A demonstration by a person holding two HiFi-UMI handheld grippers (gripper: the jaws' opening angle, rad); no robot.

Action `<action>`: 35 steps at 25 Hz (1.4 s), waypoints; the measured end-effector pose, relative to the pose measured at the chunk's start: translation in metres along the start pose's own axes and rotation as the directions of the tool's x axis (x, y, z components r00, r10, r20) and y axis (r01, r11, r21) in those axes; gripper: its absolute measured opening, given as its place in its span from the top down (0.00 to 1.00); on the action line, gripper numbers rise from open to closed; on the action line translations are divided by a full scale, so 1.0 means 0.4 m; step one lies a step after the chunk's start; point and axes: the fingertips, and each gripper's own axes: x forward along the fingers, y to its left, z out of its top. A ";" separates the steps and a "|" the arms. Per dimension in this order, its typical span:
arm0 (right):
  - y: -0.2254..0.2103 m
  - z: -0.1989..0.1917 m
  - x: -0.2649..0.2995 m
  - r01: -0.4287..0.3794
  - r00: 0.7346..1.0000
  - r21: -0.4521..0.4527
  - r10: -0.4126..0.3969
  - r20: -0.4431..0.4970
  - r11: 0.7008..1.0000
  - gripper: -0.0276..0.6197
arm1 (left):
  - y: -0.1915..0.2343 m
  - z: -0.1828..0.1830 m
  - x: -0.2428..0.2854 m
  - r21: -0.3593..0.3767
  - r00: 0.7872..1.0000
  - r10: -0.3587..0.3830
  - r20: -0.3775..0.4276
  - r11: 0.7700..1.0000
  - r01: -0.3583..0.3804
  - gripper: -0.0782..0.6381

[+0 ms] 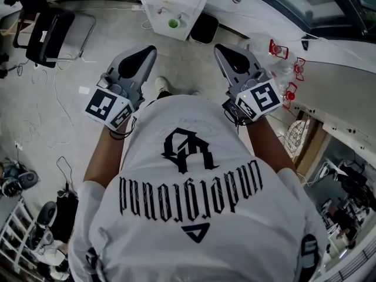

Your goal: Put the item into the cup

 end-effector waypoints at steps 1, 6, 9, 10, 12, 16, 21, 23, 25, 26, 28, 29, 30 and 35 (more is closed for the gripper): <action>-0.004 -0.005 -0.018 -0.003 1.000 0.001 0.003 0.002 1.000 0.93 | -0.019 -0.003 0.009 -0.001 1.000 0.001 -0.003 1.000 -0.001 0.87; -0.018 -0.040 -0.122 -0.020 1.000 0.006 0.020 0.004 1.000 0.93 | -0.128 -0.021 0.045 0.001 1.000 0.010 -0.008 1.000 -0.010 0.87; -0.014 -0.060 -0.186 -0.036 0.999 0.009 0.036 0.007 0.999 0.93 | -0.197 -0.034 0.050 -0.001 1.000 0.022 -0.013 1.000 -0.022 0.87; -0.011 -0.068 -0.207 -0.042 0.999 0.007 0.042 0.007 0.999 0.93 | -0.220 -0.040 0.050 -0.002 1.000 0.029 -0.013 1.000 -0.029 0.87; -0.007 -0.088 -0.249 -0.056 0.998 0.006 0.056 0.004 0.998 0.93 | -0.263 -0.056 0.049 -0.008 0.999 0.047 -0.012 0.999 -0.047 0.87; -0.005 -0.130 -0.325 -0.091 0.996 0.008 0.091 0.000 0.996 0.93 | -0.345 -0.095 0.054 -0.022 0.996 0.084 -0.023 0.996 -0.085 0.87; 0.021 -0.158 -0.358 -0.140 0.990 -0.009 0.139 -0.014 0.990 0.93 | -0.399 -0.111 0.029 -0.031 0.992 0.120 -0.026 0.992 -0.121 0.87; 0.043 -0.160 -0.359 -0.158 0.987 -0.010 0.157 -0.015 0.987 0.93 | -0.406 -0.114 0.005 -0.031 0.990 0.136 -0.026 0.990 -0.137 0.87; 0.064 -0.155 -0.361 -0.164 0.986 -0.018 0.164 -0.012 0.986 0.93 | -0.408 -0.118 -0.017 -0.033 0.989 0.144 -0.025 0.989 -0.145 0.87; 0.073 -0.151 -0.363 -0.162 0.987 -0.023 0.161 -0.010 0.987 0.93 | -0.408 -0.119 -0.027 -0.034 0.989 0.144 -0.024 0.989 -0.145 0.87; 0.095 -0.145 -0.366 -0.149 0.989 -0.029 0.148 -0.007 0.988 0.93 | -0.411 -0.119 -0.046 -0.031 0.991 0.133 -0.018 0.991 -0.134 0.87; 0.109 -0.143 -0.368 -0.141 0.990 -0.032 0.141 -0.006 0.989 0.93 | -0.413 -0.119 -0.057 -0.027 0.992 0.123 -0.016 0.992 -0.124 0.87; 0.125 -0.141 -0.368 -0.135 0.991 -0.034 0.135 -0.006 0.990 0.93 | -0.415 -0.119 -0.068 -0.024 0.993 0.113 -0.013 0.993 -0.114 0.87; 0.213 -0.139 -0.364 -0.100 0.995 -0.020 0.100 -0.006 0.995 0.93 | -0.416 -0.110 -0.149 -0.007 0.997 0.072 -0.006 0.997 -0.072 0.87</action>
